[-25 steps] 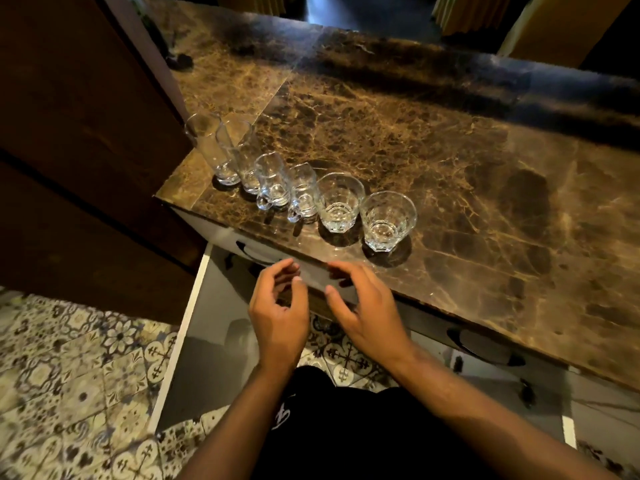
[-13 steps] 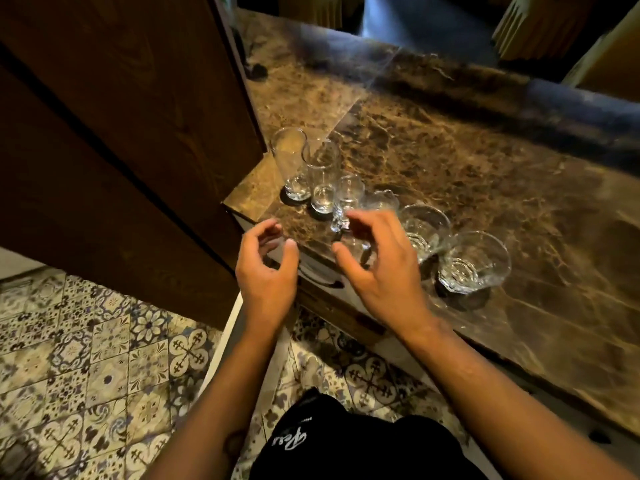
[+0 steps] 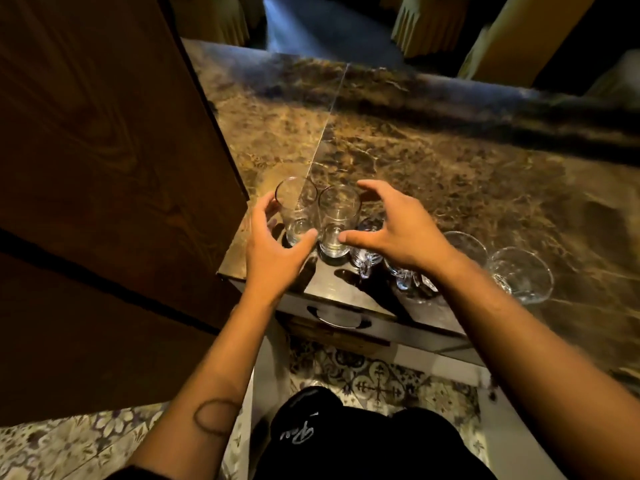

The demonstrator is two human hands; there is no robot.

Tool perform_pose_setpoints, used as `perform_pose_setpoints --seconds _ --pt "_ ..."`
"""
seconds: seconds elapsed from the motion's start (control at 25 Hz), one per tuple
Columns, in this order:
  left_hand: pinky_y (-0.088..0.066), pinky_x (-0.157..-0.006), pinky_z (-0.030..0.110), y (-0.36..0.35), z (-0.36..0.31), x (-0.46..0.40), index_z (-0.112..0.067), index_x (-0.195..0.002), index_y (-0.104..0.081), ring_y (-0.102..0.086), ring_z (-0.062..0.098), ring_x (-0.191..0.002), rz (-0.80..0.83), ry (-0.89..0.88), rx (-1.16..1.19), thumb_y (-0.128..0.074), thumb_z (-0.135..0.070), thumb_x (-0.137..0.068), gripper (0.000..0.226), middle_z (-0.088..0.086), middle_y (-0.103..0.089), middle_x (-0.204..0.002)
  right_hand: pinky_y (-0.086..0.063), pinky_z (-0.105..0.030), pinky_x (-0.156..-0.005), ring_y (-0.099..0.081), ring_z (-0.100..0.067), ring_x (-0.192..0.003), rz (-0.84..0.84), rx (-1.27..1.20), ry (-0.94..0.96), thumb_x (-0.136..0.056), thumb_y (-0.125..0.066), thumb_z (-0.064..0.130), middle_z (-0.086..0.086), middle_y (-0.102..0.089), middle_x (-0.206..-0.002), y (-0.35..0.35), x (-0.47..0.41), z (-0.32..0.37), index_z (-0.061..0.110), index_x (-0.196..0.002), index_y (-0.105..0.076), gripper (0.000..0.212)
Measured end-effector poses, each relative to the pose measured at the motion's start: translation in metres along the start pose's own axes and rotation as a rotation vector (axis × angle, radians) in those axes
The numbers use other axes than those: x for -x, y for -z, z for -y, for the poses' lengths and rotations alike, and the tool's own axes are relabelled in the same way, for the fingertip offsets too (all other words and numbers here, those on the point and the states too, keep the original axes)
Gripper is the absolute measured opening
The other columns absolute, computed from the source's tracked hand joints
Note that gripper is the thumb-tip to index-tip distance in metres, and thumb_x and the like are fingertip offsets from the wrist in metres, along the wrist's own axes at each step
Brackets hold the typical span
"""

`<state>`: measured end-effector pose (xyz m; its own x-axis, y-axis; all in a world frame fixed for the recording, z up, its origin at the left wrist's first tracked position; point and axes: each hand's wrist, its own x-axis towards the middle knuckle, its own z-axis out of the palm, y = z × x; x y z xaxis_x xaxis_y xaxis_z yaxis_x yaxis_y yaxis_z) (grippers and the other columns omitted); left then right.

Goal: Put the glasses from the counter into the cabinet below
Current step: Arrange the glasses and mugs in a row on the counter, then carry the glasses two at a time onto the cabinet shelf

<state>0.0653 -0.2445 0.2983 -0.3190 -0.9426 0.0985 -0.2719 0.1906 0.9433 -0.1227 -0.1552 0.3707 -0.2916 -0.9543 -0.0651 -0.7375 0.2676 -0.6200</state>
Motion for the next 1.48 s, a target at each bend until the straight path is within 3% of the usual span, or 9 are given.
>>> perform_pose_setpoints --seconds 0.16,0.44,0.6,0.68,0.76,0.88,1.04,1.16,1.48 --pt "-0.044 -0.112 0.033 -0.002 0.002 -0.006 -0.034 -0.136 -0.040 -0.053 0.006 -0.124 0.045 -0.044 0.001 -0.081 -0.018 -0.080 0.071 -0.005 -0.053 -0.130 -0.046 -0.037 -0.108 -0.057 -0.015 -0.124 0.032 0.009 -0.015 -0.068 -0.083 0.053 0.006 -0.064 -0.130 -0.006 -0.009 0.001 0.023 -0.147 -0.041 0.094" --pt "-0.048 -0.107 0.030 -0.005 0.007 -0.008 -0.027 -0.134 -0.047 -0.058 0.006 -0.117 0.043 0.025 -0.003 -0.080 -0.018 -0.081 0.063 -0.004 -0.059 -0.127 -0.048 -0.032 -0.105 -0.061 -0.009 -0.119 0.068 0.009 0.032 -0.069 -0.085 0.047 0.006 -0.067 -0.127 -0.008 -0.019 -0.001 0.021 -0.137 -0.053 0.079" --pt "-0.048 -0.104 0.026 -0.005 0.005 -0.009 -0.035 -0.126 -0.050 -0.059 0.006 -0.115 0.006 0.033 0.001 -0.082 -0.019 -0.079 0.059 -0.007 -0.061 -0.122 -0.050 -0.035 -0.102 -0.062 -0.009 -0.115 0.033 0.009 0.043 -0.070 -0.084 0.048 0.009 -0.068 -0.121 -0.010 -0.020 -0.002 0.023 -0.129 -0.058 0.070" --pt "-0.048 -0.105 0.027 -0.004 0.004 -0.009 -0.037 -0.123 -0.049 -0.059 0.005 -0.114 -0.012 0.041 0.002 -0.083 -0.019 -0.078 0.059 -0.008 -0.062 -0.120 -0.043 -0.038 -0.111 -0.061 -0.009 -0.115 0.022 0.013 0.043 -0.070 -0.083 0.050 0.011 -0.068 -0.120 -0.012 -0.019 -0.001 0.024 -0.128 -0.058 0.069" --pt "-0.048 -0.105 0.030 -0.003 0.005 -0.009 -0.038 -0.123 -0.049 -0.059 0.005 -0.115 -0.034 0.052 -0.007 -0.084 -0.020 -0.077 0.060 -0.008 -0.063 -0.120 -0.022 -0.041 -0.124 -0.060 -0.009 -0.118 0.014 0.016 0.051 -0.071 -0.083 0.050 0.012 -0.067 -0.121 -0.014 -0.019 0.001 0.025 -0.128 -0.058 0.068" --pt "-0.050 -0.105 0.035 0.003 0.002 -0.008 -0.034 -0.124 -0.051 -0.060 0.007 -0.116 -0.077 0.056 -0.024 -0.085 -0.020 -0.075 0.061 -0.007 -0.063 -0.121 -0.009 -0.042 -0.126 -0.060 -0.007 -0.118 -0.019 -0.033 0.059 -0.071 -0.082 0.051 0.013 -0.067 -0.122 -0.013 -0.015 0.009 0.023 -0.129 -0.058 0.069" --pt "-0.053 -0.100 0.029 0.016 -0.009 0.001 -0.028 -0.129 -0.052 -0.062 0.008 -0.113 -0.123 0.038 -0.035 -0.086 -0.023 -0.075 0.065 -0.006 -0.063 -0.122 -0.029 -0.045 -0.121 -0.058 0.001 -0.112 -0.076 -0.125 0.095 -0.070 -0.084 0.047 0.019 -0.063 -0.117 -0.009 -0.001 0.024 0.022 -0.132 -0.058 0.072" --pt "-0.054 -0.097 0.028 0.025 -0.019 0.017 -0.028 -0.130 -0.053 -0.064 0.009 -0.110 -0.159 0.037 -0.018 -0.088 -0.024 -0.074 0.066 -0.007 -0.063 -0.121 -0.045 -0.025 -0.107 -0.058 0.002 -0.109 -0.114 -0.183 0.131 -0.072 -0.086 0.039 0.016 -0.063 -0.121 -0.009 0.019 0.033 0.021 -0.133 -0.058 0.069" --pt "-0.056 -0.098 0.039 0.030 -0.040 0.090 -0.028 -0.127 -0.055 -0.066 0.010 -0.110 -0.226 0.062 0.014 -0.090 -0.023 -0.071 0.066 -0.007 -0.064 -0.120 -0.050 -0.011 -0.093 -0.062 0.001 -0.109 -0.129 -0.311 0.207 -0.074 -0.087 0.034 0.011 -0.066 -0.121 -0.012 0.082 0.027 0.020 -0.135 -0.057 0.070"
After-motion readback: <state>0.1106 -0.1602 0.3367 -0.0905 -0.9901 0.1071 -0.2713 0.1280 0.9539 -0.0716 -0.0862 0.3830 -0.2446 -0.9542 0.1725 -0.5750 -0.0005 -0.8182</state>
